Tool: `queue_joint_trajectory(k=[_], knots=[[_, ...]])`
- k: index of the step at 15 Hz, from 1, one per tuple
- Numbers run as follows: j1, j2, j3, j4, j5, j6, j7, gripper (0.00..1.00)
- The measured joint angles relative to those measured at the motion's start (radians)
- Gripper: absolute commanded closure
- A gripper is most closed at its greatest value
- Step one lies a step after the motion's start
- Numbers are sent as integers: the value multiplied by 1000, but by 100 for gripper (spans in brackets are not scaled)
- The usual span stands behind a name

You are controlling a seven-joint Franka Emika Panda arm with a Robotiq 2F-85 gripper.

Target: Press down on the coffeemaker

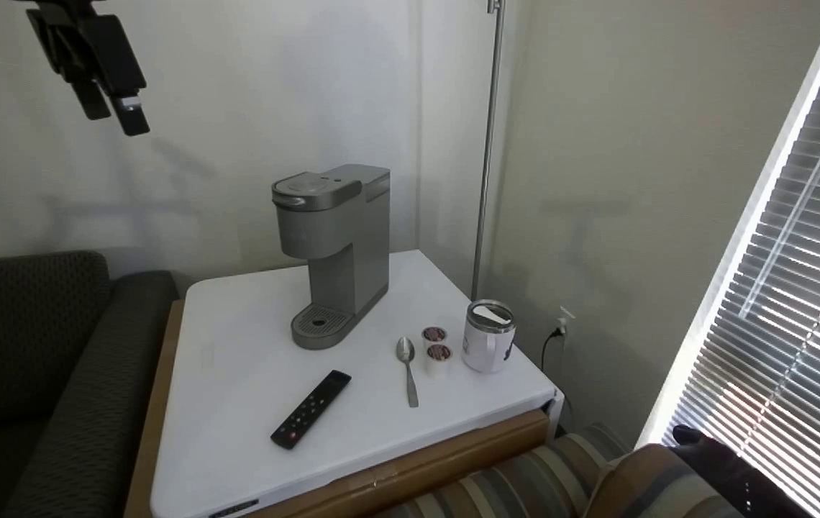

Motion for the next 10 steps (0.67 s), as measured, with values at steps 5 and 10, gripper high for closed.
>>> queue_joint_trajectory(k=[5, 10], knots=[[-5, 73, -33, 43, -19, 107, -94, 0], [-7, 166, -62, 163, -46, 108, -214, 40]])
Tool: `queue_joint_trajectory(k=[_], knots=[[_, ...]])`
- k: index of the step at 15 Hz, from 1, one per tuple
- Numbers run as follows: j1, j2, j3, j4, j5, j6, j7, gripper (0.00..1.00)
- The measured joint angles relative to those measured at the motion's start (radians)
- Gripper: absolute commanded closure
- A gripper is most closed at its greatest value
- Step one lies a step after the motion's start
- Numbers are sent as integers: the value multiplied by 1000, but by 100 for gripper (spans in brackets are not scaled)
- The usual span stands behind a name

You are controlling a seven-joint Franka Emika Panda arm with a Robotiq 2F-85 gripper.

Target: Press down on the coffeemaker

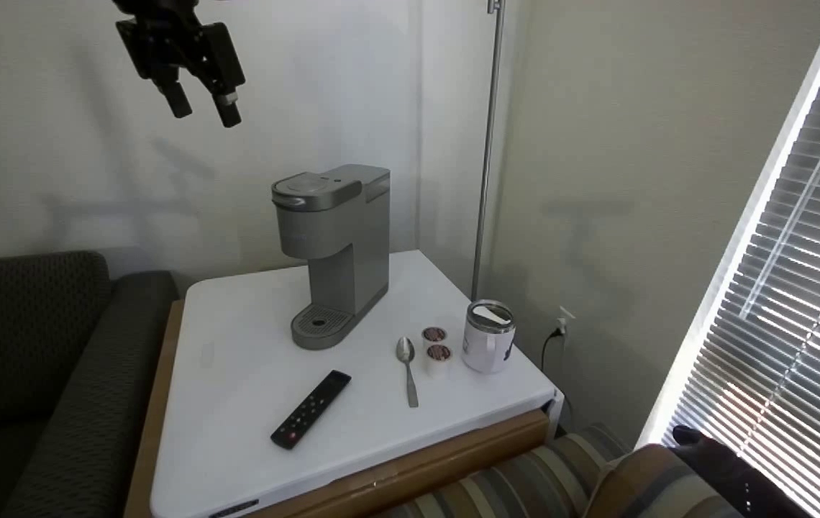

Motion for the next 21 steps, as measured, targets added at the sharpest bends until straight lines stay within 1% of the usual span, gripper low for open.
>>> queue_joint_trajectory(k=[4, 8, 9, 10, 14, 21], knots=[[-3, 97, -13, 133, -27, -19, -71, 70], [-3, 198, -17, 253, -46, -49, -73, 97], [-3, 221, -17, 275, -48, -54, -65, 100], [-1, 243, -17, 296, -49, -56, -52, 100], [5, 315, -17, 359, -49, -57, -3, 100], [7, 399, -21, 419, -49, -57, 51, 100]])
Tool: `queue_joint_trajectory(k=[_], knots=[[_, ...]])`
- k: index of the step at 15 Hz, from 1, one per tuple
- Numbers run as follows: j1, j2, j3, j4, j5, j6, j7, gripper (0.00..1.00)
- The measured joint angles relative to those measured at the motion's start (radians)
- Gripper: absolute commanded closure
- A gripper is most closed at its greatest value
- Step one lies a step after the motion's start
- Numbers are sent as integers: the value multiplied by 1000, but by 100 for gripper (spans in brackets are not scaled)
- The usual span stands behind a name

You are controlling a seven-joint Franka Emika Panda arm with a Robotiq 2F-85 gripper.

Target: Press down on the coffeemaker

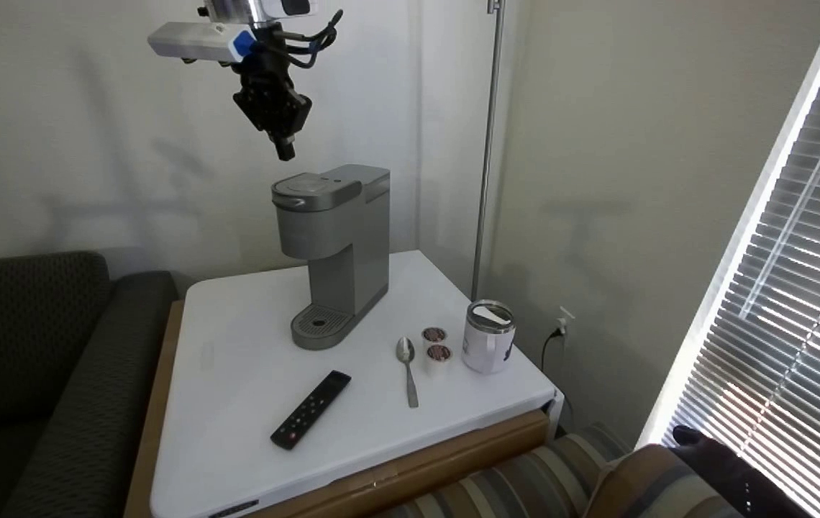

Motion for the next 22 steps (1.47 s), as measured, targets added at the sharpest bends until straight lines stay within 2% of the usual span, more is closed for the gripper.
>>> queue_joint_trajectory(k=[9, 22], knots=[[5, 91, -16, 80, 0, -7, 13, 100], [34, 195, -27, 215, -15, -126, 17, 100]])
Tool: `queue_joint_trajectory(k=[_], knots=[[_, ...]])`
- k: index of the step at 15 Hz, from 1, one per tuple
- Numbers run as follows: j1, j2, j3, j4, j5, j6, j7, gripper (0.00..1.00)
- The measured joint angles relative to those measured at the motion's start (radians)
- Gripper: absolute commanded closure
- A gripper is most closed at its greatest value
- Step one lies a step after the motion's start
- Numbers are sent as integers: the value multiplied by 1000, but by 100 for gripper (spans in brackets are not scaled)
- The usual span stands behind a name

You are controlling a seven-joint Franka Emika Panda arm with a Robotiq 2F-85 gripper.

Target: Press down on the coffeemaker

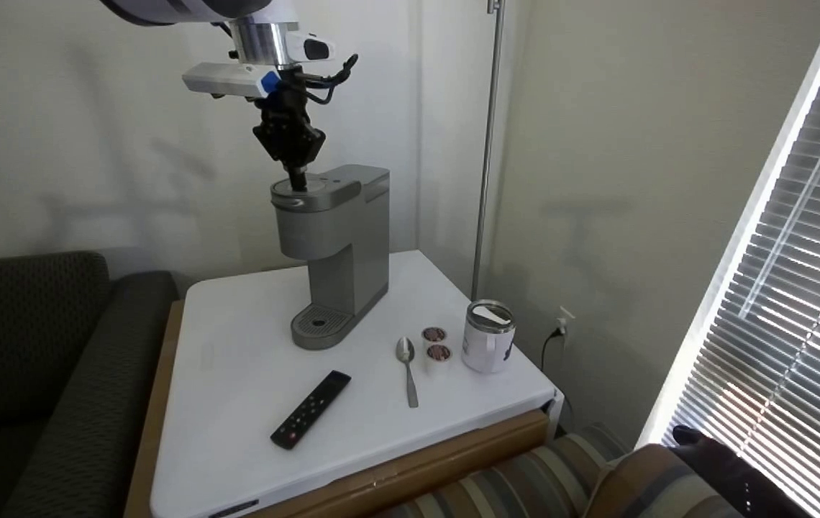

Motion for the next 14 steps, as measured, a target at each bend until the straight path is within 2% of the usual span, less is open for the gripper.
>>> queue_joint_trajectory(k=[8, 14], knots=[[7, 112, 0, 213, -3, -209, -18, 100], [8, 161, 0, 306, -3, -283, -17, 100]])
